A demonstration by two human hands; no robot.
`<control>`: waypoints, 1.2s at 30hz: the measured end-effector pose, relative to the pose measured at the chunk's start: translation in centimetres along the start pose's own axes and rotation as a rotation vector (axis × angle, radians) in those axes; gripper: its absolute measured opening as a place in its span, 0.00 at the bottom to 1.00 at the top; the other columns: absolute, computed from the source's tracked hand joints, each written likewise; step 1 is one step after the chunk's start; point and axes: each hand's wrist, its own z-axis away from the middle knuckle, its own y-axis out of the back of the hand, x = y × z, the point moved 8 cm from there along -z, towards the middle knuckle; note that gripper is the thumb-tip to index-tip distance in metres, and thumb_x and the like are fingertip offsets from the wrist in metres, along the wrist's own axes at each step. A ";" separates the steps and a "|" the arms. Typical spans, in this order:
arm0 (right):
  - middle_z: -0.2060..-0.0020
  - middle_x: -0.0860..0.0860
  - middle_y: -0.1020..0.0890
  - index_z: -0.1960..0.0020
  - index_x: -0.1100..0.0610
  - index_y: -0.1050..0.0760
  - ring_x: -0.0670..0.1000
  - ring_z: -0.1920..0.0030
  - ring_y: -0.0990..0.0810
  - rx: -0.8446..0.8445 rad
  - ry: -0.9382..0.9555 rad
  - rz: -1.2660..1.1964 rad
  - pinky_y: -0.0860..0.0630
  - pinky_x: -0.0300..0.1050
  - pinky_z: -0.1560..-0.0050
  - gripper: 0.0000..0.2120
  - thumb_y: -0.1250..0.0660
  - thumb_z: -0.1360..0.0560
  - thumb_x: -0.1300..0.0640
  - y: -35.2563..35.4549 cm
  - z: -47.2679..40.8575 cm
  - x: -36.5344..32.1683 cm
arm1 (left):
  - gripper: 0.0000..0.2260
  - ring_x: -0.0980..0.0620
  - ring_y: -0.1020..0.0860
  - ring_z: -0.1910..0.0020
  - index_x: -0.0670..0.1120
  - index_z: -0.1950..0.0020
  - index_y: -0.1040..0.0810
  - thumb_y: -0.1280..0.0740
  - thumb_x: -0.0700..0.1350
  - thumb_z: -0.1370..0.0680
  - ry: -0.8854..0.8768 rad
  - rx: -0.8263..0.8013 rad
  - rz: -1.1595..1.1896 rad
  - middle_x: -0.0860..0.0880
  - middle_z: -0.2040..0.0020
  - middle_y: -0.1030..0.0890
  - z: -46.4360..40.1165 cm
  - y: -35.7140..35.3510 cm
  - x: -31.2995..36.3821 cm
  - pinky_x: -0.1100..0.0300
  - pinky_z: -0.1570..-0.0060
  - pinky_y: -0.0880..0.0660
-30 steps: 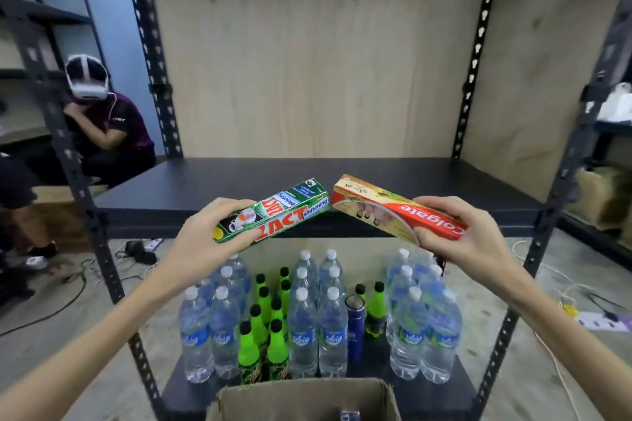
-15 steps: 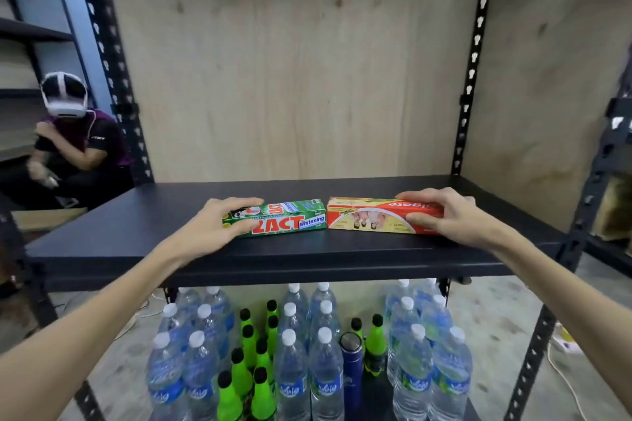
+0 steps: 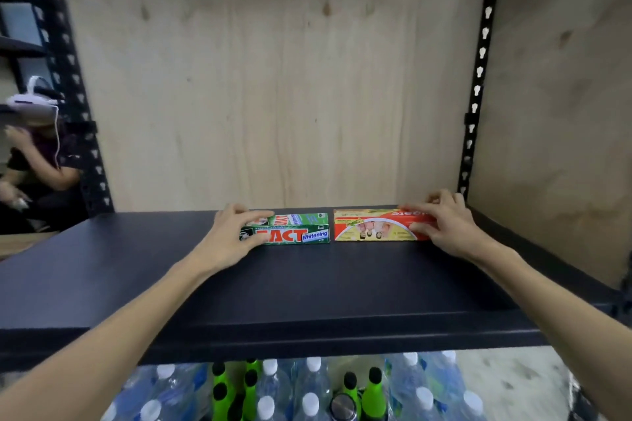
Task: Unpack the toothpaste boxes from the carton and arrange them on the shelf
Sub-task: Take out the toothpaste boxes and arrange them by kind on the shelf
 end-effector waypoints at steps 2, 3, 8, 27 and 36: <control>0.38 0.54 0.32 0.30 0.36 0.31 0.55 0.37 0.39 0.000 0.009 0.001 0.37 0.57 0.31 0.21 0.34 0.21 0.46 -0.9 -1.6 0.6 | 0.21 0.48 0.35 0.34 0.61 0.29 0.27 0.30 0.53 0.22 0.029 0.021 0.017 0.50 0.39 0.33 -1.9 -0.8 -0.3 0.47 0.28 0.35; 0.39 0.54 0.32 0.29 0.36 0.31 0.55 0.38 0.39 0.009 0.023 -0.006 0.37 0.57 0.31 0.21 0.34 0.21 0.46 -1.3 -2.5 0.8 | 0.21 0.48 0.34 0.34 0.59 0.29 0.27 0.30 0.53 0.22 0.047 0.029 0.025 0.49 0.40 0.34 -2.8 -1.2 -0.4 0.48 0.29 0.35; 0.36 0.55 0.31 0.25 0.45 0.33 0.56 0.36 0.38 0.033 -0.010 -0.047 0.37 0.56 0.30 0.26 0.32 0.22 0.49 -2.6 -5.7 2.3 | 0.26 0.49 0.30 0.39 0.49 0.29 0.29 0.26 0.50 0.25 0.192 0.116 0.091 0.49 0.39 0.39 -6.4 -2.3 -1.3 0.56 0.32 0.32; 0.37 0.55 0.26 0.33 0.55 0.32 0.58 0.35 0.33 0.212 -0.016 -0.143 0.35 0.52 0.33 0.26 0.27 0.26 0.52 -5.4 -10.1 3.4 | 0.23 0.51 0.27 0.48 0.51 0.39 0.28 0.22 0.51 0.29 0.210 0.279 0.156 0.47 0.41 0.34 -9.8 -2.6 -3.2 0.61 0.49 0.31; 0.40 0.59 0.27 0.33 0.54 0.31 0.60 0.38 0.32 0.303 -0.098 0.108 0.31 0.54 0.37 0.30 0.29 0.28 0.40 -3.8 -8.3 2.4 | 0.30 0.51 0.26 0.45 0.49 0.32 0.33 0.23 0.53 0.28 0.228 0.253 0.131 0.47 0.39 0.36 -9.2 -3.0 -3.0 0.61 0.46 0.30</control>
